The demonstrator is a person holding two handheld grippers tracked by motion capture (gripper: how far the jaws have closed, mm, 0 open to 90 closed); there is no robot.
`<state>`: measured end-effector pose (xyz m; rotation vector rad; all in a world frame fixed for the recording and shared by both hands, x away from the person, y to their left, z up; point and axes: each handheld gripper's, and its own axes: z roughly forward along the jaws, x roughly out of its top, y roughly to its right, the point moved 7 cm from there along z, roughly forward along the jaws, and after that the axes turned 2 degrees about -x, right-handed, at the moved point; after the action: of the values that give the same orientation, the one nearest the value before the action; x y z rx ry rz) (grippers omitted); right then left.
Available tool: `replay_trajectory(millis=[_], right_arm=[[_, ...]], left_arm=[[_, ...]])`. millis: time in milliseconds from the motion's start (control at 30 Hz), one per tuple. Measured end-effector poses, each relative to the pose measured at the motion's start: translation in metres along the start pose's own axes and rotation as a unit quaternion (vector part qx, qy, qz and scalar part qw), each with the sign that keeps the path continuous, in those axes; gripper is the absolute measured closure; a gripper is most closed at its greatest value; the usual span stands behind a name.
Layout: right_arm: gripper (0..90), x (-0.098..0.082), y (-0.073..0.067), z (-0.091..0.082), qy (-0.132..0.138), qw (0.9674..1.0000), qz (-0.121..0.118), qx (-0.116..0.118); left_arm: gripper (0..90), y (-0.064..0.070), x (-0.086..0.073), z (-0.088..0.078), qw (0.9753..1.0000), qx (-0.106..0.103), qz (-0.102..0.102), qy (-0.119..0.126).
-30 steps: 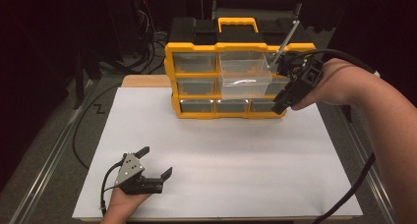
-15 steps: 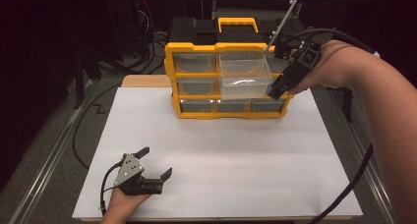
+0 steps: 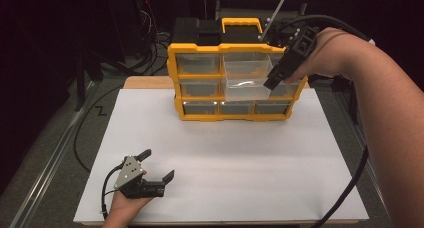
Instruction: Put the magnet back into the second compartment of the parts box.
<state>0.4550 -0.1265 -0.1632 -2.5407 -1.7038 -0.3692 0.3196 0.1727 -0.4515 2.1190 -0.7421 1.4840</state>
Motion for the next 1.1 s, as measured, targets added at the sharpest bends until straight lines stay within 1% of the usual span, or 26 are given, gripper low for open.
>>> replay_trajectory(millis=[33, 67, 133, 267, 367, 433, 500, 600, 700, 733, 800, 867, 933, 1033, 1067, 1100], right_arm=[[64.8, 0.003, 0.0, -0.001, 0.004, 1.0, -0.002, 0.002], [64.8, 0.006, 0.0, -0.002, 0.005, 1.0, -0.002, -0.001], [64.8, 0.013, 0.002, -0.002, 0.0, 1.0, -0.003, -0.008], [64.8, 0.022, 0.002, 0.001, -0.003, 0.9999, -0.012, -0.008], [64.8, 0.026, 0.003, 0.002, -0.007, 0.9998, -0.012, -0.012], [64.8, 0.031, 0.003, 0.002, -0.002, 0.9999, -0.011, -0.011], [64.8, 0.036, 0.006, 0.002, -0.003, 0.9999, -0.01, -0.014], [64.8, 0.04, 0.008, 0.003, -0.002, 0.9998, -0.01, -0.017], [64.8, 0.042, 0.009, 0.004, -0.003, 0.9998, -0.011, -0.014], [64.8, 0.045, 0.012, 0.005, -0.006, 0.9998, -0.008, -0.016], [64.8, 0.046, 0.013, 0.005, -0.005, 0.9998, -0.008, -0.017], [64.7, 0.049, 0.015, 0.007, -0.005, 0.9998, -0.007, -0.019], [64.7, 0.052, 0.018, 0.011, -0.01, 0.9997, -0.009, -0.02], [64.8, 0.054, 0.02, 0.014, -0.009, 0.9998, -0.007, -0.019], [64.8, 0.055, 0.021, 0.017, -0.015, 0.9997, -0.007, -0.019], [64.8, 0.055, 0.021, 0.017, -0.015, 0.9997, -0.007, -0.019]], left_arm=[[0.3, 0.0, 0.0, 0.0, 1.0, 0.001, 0.0, 0.0], [0.3, -0.001, 0.0, 0.0, 1.0, 0.001, 0.0, -0.001], [0.3, 0.0, 0.0, -0.001, 1.0, -0.001, 0.003, -0.001], [0.3, 0.001, 0.001, -0.002, 1.0, 0.0, 0.002, 0.002], [0.3, 0.0, 0.0, -0.001, 1.0, 0.0, 0.003, 0.001], [0.3, -0.001, 0.0, -0.002, 1.0, 0.0, 0.004, -0.001], [0.3, -0.001, 0.0, -0.002, 1.0, 0.0, 0.003, 0.0], [0.3, -0.001, 0.0, -0.002, 1.0, 0.0, 0.002, 0.001], [0.3, -0.001, -0.001, -0.002, 1.0, 0.0, 0.001, -0.001], [0.3, 0.0, -0.001, -0.001, 1.0, 0.001, 0.001, -0.003], [0.3, 0.001, -0.001, -0.002, 1.0, 0.0, -0.001, -0.001], [0.3, 0.001, -0.001, -0.003, 1.0, -0.001, 0.002, 0.0], [0.3, 0.001, -0.001, -0.003, 1.0, 0.0, 0.001, -0.001], [0.3, 0.0, -0.002, -0.004, 1.0, 0.0, -0.003, 0.0], [0.3, 0.001, -0.002, -0.004, 1.0, 0.0, -0.003, 0.0], [0.3, 0.001, -0.002, -0.004, 1.0, 0.0, -0.003, 0.0]])
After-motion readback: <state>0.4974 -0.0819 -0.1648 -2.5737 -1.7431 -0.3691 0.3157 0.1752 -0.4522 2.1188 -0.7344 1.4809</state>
